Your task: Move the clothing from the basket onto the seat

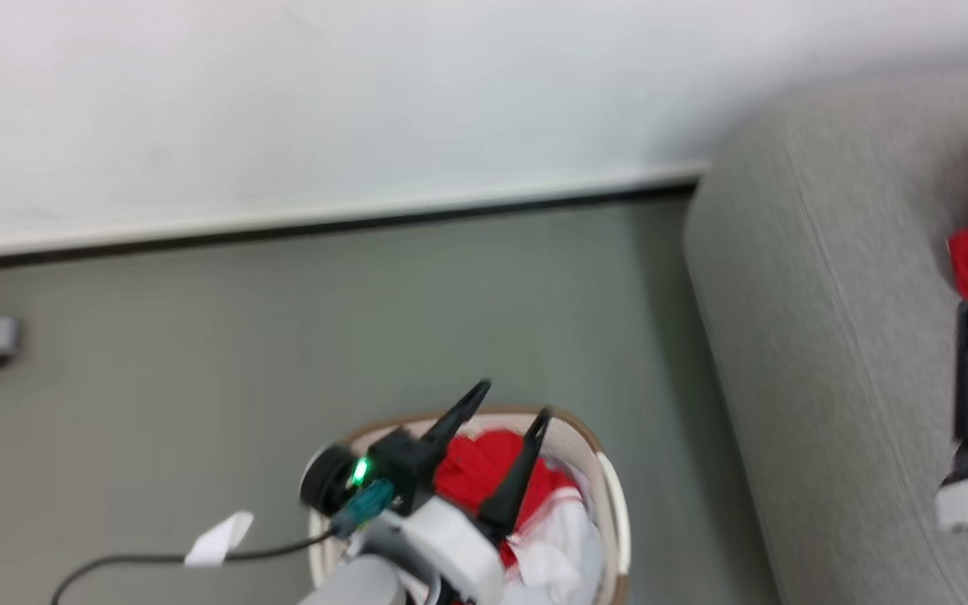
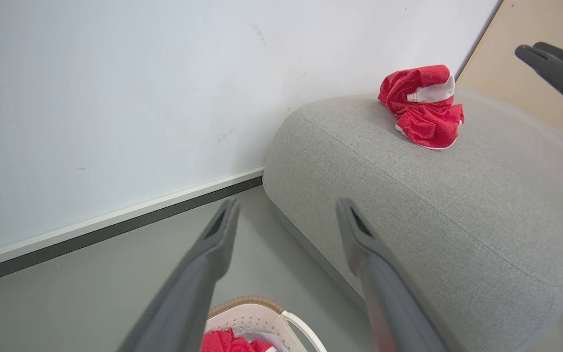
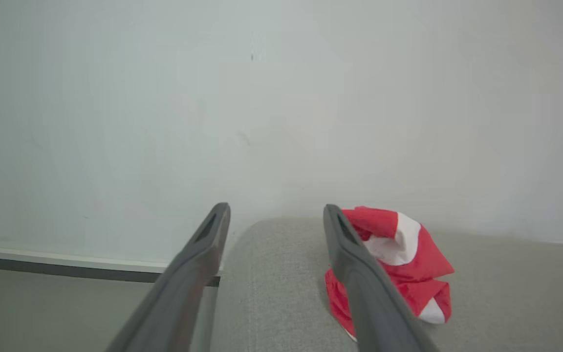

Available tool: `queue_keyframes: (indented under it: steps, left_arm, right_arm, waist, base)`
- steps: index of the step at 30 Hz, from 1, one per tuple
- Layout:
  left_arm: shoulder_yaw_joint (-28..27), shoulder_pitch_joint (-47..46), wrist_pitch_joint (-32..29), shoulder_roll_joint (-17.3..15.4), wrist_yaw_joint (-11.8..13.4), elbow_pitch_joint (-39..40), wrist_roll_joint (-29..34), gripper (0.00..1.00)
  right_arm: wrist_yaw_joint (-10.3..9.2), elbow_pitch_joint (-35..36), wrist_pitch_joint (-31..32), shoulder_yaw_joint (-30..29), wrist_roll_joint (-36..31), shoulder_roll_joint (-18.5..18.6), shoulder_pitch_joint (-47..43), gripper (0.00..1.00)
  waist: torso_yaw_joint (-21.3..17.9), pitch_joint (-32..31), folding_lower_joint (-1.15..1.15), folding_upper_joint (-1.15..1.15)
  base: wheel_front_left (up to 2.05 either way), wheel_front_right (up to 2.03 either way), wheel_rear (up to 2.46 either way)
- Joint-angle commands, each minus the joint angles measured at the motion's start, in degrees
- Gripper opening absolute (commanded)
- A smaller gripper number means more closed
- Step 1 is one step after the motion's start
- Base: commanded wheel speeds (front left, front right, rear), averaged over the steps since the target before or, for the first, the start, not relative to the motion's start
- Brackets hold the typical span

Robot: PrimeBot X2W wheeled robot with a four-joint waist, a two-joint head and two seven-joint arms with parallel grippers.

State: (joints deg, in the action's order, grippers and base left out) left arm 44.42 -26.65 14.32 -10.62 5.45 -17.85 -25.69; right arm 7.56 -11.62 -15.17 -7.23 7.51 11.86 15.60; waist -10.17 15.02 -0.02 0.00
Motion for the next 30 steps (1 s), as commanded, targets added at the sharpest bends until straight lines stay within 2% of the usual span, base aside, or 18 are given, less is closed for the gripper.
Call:
queue_keyframes:
  steps: [1,8,15,23,30]
  left_arm:
    - [-0.5,1.74,0.42,-0.35,0.27,-0.34,-0.65,1.0]
    - [-5.22,8.98,0.89,-1.21,2.79,0.69,-0.55,1.0]
    - [-12.66,17.39,0.87,-1.5,4.15,3.29,2.49,1.0]
    - [-19.59,24.37,0.88,-0.43,2.96,4.43,5.32,1.0]
    - [-24.11,26.57,0.88,1.3,0.93,4.53,7.6,1.0]
  right_arm:
    - [-0.14,1.36,0.03,0.09,-0.21,-0.39,-1.83,1.0]
    - [-0.14,7.43,0.03,2.64,-0.39,-4.41,-12.28,1.0]
    - [-0.14,6.6,0.02,6.7,-1.89,-7.53,-20.56,1.0]
    - [-0.14,5.79,0.03,5.83,-1.46,-8.86,-25.16,1.0]
    - [-0.14,5.48,0.03,5.56,0.3,-8.94,-25.13,1.0]
  waist:
    - [4.24,-4.51,0.02,0.0]
    - [9.04,-9.78,0.02,0.0]
    - [11.04,-13.69,0.02,0.0]
    - [12.03,-16.26,0.02,0.0]
    - [11.97,-16.85,0.02,0.0]
  base:
    - [0.0,0.0,0.0]
    - [0.0,0.0,0.0]
    - [0.0,0.0,0.0]
    - [0.0,0.0,0.0]
    - [0.0,0.0,0.0]
